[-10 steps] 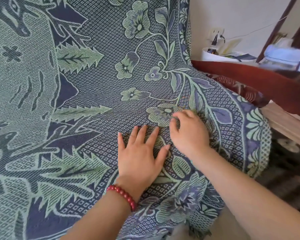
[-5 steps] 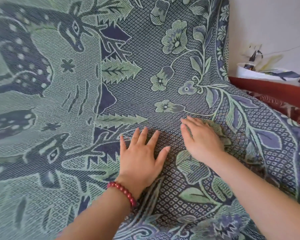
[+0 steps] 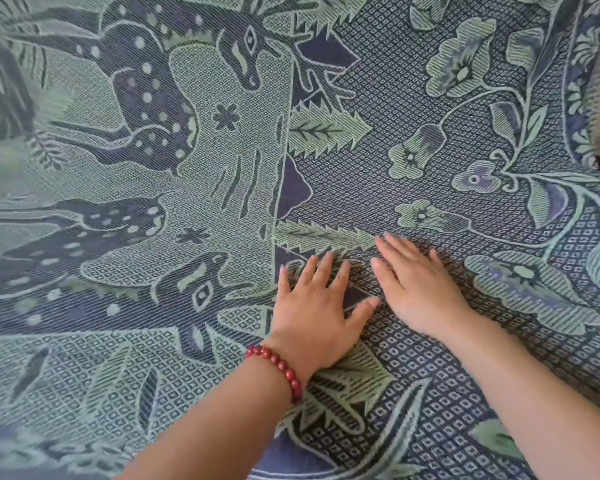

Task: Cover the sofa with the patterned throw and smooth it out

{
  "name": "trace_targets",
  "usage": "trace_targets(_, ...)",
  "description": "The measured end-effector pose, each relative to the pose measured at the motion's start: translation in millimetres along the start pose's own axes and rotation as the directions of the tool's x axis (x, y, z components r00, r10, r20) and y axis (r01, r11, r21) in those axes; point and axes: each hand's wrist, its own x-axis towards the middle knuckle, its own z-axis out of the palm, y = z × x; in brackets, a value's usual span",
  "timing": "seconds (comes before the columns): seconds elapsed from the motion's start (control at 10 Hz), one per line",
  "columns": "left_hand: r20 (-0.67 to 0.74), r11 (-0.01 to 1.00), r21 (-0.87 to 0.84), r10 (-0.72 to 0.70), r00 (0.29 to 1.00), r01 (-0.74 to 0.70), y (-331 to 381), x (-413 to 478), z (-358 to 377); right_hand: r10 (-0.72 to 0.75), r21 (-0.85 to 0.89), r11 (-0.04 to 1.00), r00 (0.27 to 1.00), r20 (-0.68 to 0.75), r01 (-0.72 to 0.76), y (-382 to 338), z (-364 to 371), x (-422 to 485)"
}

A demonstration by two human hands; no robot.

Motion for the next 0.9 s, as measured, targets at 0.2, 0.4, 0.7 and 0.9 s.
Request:
trace_targets(0.2,-0.071,0.996,0.071,-0.056,0.996,0.061,-54,-47,-9,-0.201,0.211,0.957,0.979,-0.021,0.201,-93,22,-42)
trace_targets(0.4,-0.084,0.989,-0.008,-0.15,0.985,0.149,-111,-104,-6,-0.246,0.013,0.969,0.967,-0.066,0.247,-137,55,-63)
trace_targets(0.7,-0.042,0.966,-0.232,-0.131,0.99,0.118,-118,-117,-18,-0.181,0.148,0.969,0.976,-0.12,0.198,-143,49,-71)
trace_targets(0.9,-0.226,0.762,-0.645,-0.255,0.94,0.051,-106,-115,-118,-0.029,0.58,0.786,0.949,-0.313,0.215,-190,-21,-69)
